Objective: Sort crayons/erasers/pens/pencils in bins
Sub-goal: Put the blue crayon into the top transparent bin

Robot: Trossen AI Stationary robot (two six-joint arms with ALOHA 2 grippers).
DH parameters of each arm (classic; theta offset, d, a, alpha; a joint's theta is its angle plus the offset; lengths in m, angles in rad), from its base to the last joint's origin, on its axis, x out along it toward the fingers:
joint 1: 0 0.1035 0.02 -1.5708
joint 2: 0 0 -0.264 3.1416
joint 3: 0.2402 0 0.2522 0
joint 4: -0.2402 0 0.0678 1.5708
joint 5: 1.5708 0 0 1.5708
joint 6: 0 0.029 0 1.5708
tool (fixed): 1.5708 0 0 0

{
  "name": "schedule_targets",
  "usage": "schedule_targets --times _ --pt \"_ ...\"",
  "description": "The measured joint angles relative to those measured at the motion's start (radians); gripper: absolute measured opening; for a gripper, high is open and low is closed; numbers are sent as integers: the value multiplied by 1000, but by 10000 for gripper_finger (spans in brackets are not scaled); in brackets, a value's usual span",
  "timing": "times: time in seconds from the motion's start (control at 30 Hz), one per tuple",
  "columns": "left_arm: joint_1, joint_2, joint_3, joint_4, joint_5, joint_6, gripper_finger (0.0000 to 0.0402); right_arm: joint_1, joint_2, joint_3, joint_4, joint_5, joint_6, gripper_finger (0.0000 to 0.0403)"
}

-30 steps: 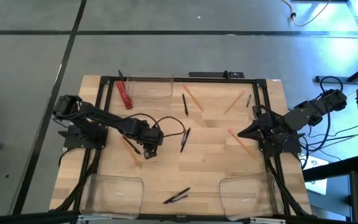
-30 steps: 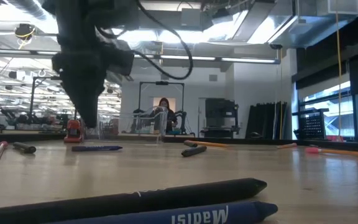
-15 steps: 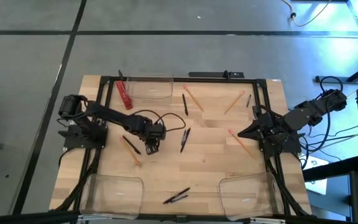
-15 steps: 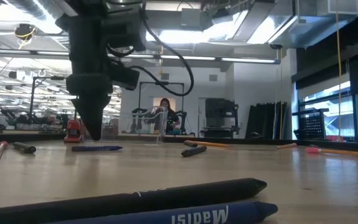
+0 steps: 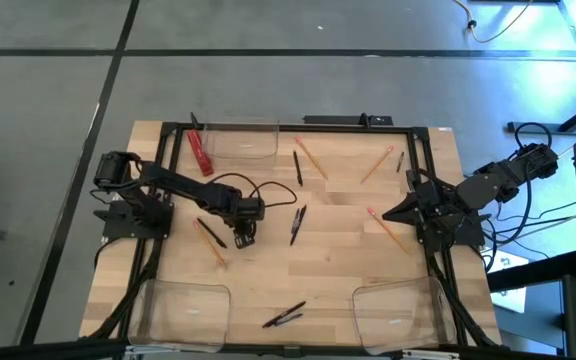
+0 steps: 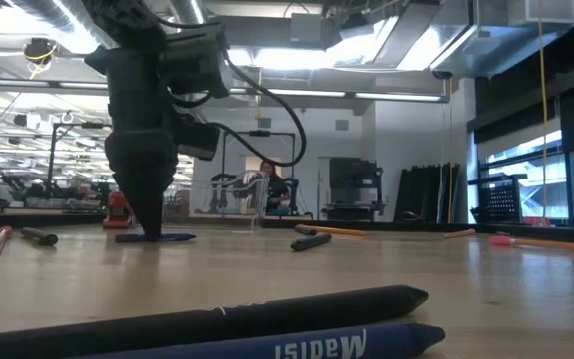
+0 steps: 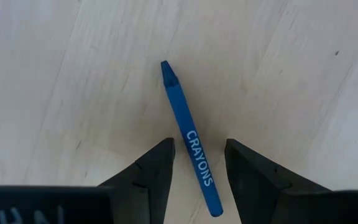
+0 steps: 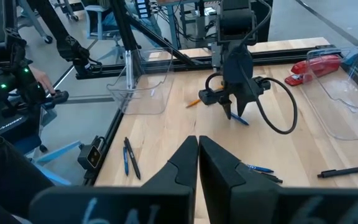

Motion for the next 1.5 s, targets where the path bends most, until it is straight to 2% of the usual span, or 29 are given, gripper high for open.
schedule_targets --times 0.3,0.5,1.0,1.3,1.5 --pt "0 1 -26 28 -3 -2 134 0 0 0 0 0 0 17" --pt "1 -1 -51 38 -8 -55 104 0 0 0 1 0 1 17" --pt "0 1 -47 43 -40 -55 9 0 0 0 2 1 1 17" --pt "0 -4 -49 45 -42 -29 2 0 0 0 2 1 1 17" --pt "1 -52 -56 55 -39 -29 1 0 0 0 1 2 1 17"
